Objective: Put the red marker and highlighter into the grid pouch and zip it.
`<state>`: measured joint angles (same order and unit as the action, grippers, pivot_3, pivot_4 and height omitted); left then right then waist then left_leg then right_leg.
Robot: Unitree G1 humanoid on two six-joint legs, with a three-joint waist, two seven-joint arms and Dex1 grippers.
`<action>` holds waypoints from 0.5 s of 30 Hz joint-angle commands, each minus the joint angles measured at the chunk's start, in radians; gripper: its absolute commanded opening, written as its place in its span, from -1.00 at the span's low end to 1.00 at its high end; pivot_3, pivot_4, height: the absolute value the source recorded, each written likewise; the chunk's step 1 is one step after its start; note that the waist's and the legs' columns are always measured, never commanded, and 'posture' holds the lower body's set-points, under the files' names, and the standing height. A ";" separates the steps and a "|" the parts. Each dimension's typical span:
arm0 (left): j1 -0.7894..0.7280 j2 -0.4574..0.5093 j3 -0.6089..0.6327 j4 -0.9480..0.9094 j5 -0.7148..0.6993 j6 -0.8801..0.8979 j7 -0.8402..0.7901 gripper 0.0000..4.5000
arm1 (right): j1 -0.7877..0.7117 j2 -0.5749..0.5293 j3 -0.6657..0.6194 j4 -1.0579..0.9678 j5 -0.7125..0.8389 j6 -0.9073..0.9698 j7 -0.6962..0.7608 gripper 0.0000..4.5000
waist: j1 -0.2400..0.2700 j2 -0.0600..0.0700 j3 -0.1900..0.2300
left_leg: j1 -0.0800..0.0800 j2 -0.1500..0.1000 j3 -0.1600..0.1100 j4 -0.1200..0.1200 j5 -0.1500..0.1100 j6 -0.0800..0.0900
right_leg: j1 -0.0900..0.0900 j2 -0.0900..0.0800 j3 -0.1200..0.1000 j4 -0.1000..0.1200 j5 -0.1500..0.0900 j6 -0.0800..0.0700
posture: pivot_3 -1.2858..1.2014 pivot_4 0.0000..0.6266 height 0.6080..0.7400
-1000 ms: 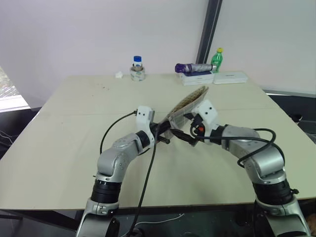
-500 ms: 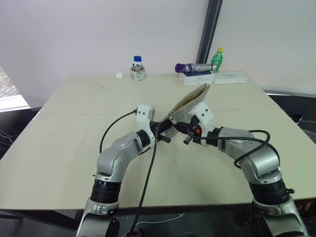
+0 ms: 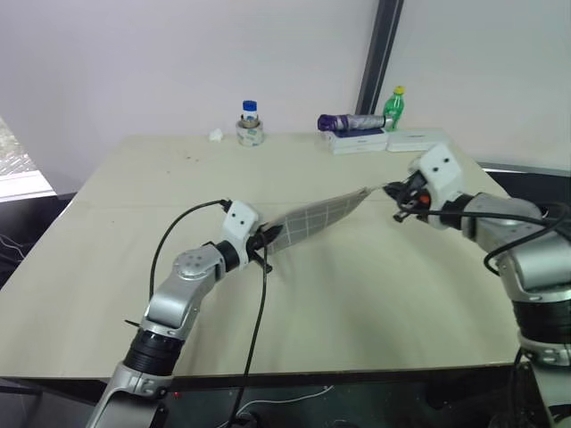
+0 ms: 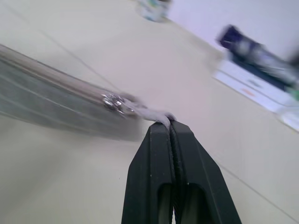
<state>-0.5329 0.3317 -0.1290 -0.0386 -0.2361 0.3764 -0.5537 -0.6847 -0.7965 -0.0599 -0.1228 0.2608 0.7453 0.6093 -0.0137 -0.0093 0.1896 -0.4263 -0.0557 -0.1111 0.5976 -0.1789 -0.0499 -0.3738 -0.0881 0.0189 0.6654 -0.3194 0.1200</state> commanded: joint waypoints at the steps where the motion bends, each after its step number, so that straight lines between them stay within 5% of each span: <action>1: 0.017 0.029 0.034 0.018 0.023 -0.027 0.000 -1.00 | -0.010 -0.035 -0.055 0.024 -0.030 -0.044 -0.014 -0.99 | -0.002 0.000 0.000 | 0.000 0.000 0.000 0.000 0.000 0.000 | 0.000 0.000 0.000 0.000 0.000 0.000 | 0.03 -0.52 1.00; 5: 0.023 0.028 0.039 0.017 0.027 -0.054 -0.003 -1.00 | 0.028 -0.027 -0.047 0.000 0.019 -0.034 0.044 -0.88 | -0.001 0.000 0.000 | 0.000 0.000 0.000 0.000 0.000 0.000 | 0.000 0.000 0.000 0.000 0.000 0.000 | 0.03 -0.52 1.00; 7: 0.033 0.040 0.030 0.015 0.037 -0.080 -0.016 -1.00 | 0.072 -0.025 -0.038 -0.032 0.048 -0.026 0.088 -0.63 | -0.001 0.000 0.000 | 0.000 0.000 0.000 0.000 0.000 0.000 | 0.000 0.000 0.000 0.000 0.000 0.000 | 0.03 -0.52 1.00; 10: 0.053 0.059 0.015 0.011 0.044 -0.104 -0.040 -1.00 | 0.125 -0.024 -0.021 -0.054 0.040 -0.058 0.106 0.03 | -0.003 0.000 0.000 | 0.000 0.000 0.000 0.000 0.000 0.000 | 0.000 0.000 0.000 0.000 0.000 0.000 | 0.03 -0.52 1.00; 11: 0.062 0.060 0.017 0.006 0.035 -0.098 -0.050 -0.66 | 0.140 -0.024 -0.018 -0.058 0.033 -0.070 0.107 0.28 | -0.004 0.000 0.000 | 0.000 0.000 0.000 0.000 0.000 0.000 | 0.000 0.000 0.000 0.000 0.000 0.000 | 0.03 -0.52 1.00; 14: 0.096 0.075 0.022 -0.029 0.010 -0.072 -0.083 -0.10 | 0.167 -0.019 -0.019 -0.068 0.031 -0.080 0.107 0.96 | -0.004 0.000 0.000 | 0.000 0.000 0.000 0.000 0.000 0.000 | 0.000 0.000 0.001 0.001 0.000 0.000 | 0.03 -0.52 1.00; 15: 0.110 0.080 0.032 -0.047 0.002 -0.053 -0.082 0.12 | 0.175 -0.020 -0.021 -0.072 0.033 -0.080 0.109 0.96 | -0.003 0.000 0.000 | 0.000 0.000 0.000 0.000 0.000 0.000 | 0.000 0.000 0.001 0.001 0.000 0.000 | 0.03 -0.52 1.00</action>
<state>-0.4210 0.3996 -0.1247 -0.0247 -0.2114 0.3137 -0.6288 -0.5039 -0.8090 -0.0565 -0.1479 0.2956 0.6886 0.7142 -0.0167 -0.0090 0.1895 -0.4261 -0.0552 -0.1115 0.5975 -0.1790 -0.0498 -0.3739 -0.0879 0.0193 0.6659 -0.3193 0.1201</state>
